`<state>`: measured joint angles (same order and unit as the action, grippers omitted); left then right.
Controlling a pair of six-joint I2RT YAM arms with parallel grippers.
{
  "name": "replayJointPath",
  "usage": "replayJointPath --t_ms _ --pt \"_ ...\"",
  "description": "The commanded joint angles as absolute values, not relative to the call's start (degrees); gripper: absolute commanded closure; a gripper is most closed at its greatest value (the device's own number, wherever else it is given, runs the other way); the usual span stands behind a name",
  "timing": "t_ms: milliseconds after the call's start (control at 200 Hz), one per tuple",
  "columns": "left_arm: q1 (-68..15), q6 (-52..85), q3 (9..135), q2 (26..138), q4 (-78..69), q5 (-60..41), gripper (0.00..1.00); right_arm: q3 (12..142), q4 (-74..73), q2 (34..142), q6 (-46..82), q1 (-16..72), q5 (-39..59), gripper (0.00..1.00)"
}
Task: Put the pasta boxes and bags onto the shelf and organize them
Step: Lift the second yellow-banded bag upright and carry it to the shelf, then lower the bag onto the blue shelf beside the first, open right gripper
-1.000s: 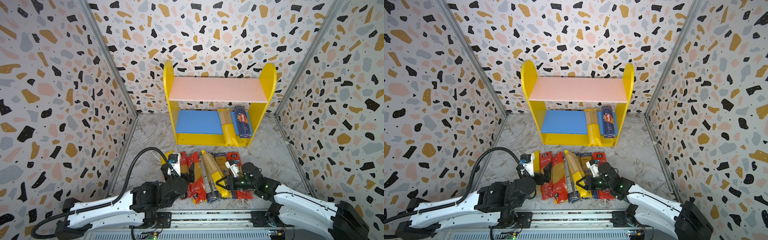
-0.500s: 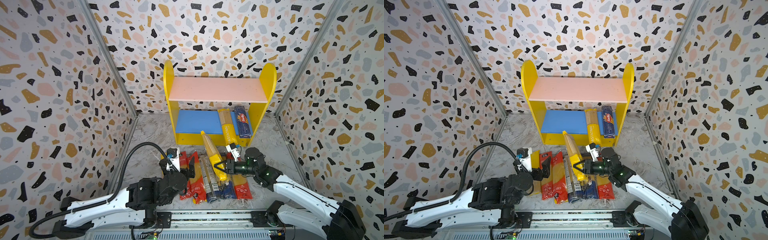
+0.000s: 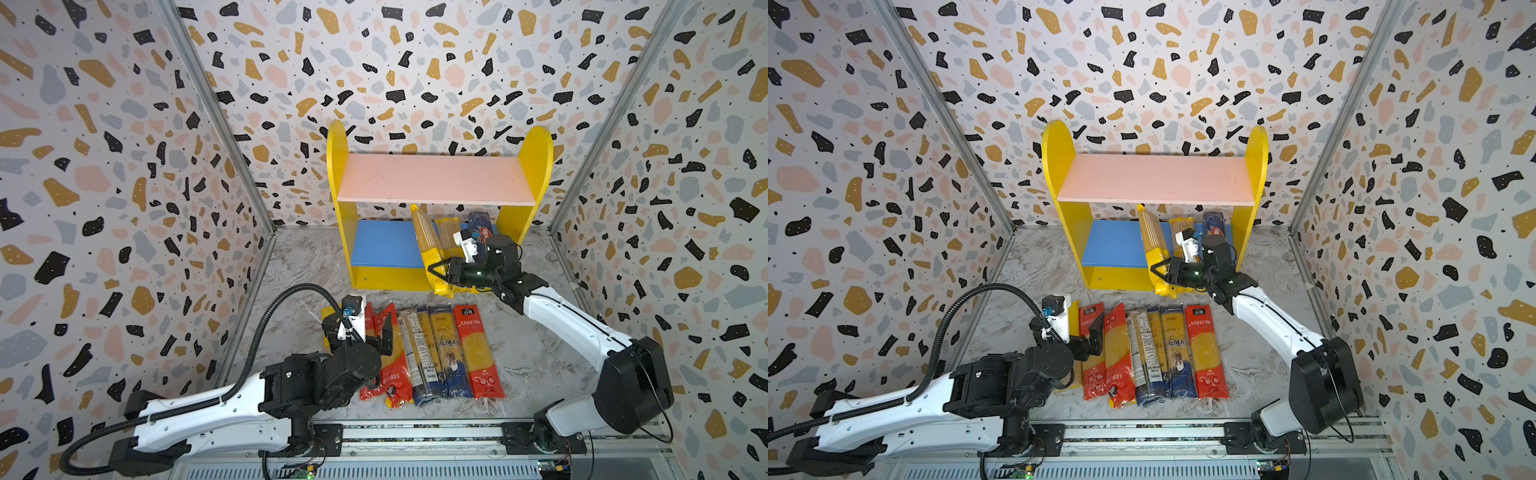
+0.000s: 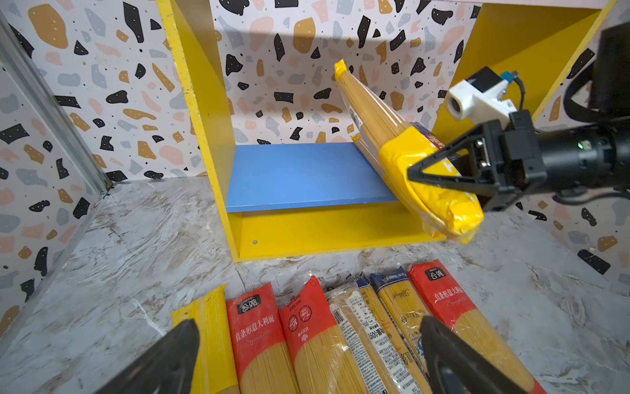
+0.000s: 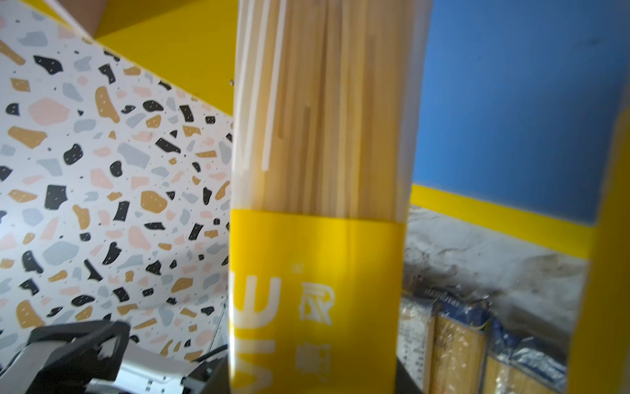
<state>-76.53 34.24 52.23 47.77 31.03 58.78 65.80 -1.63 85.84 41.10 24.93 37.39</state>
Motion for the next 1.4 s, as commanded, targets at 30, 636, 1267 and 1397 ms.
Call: replayJointPath --t_ms 30,636,1267,1397 --pt "-76.21 31.80 54.40 48.59 27.44 58.30 0.00 74.95 -6.08 90.01 34.97 23.97 36.03 0.74" --pt "-76.18 30.13 52.30 46.81 26.81 58.51 0.00 99.81 17.82 107.71 25.62 35.01 -2.47 0.74" --pt "-76.21 34.19 50.83 39.22 33.50 60.03 0.00 111.44 35.05 115.66 28.75 33.85 -16.47 0.74" --pt "-76.16 34.19 50.71 38.90 33.44 59.85 0.00 110.29 35.69 115.11 29.20 32.03 -15.95 0.74"
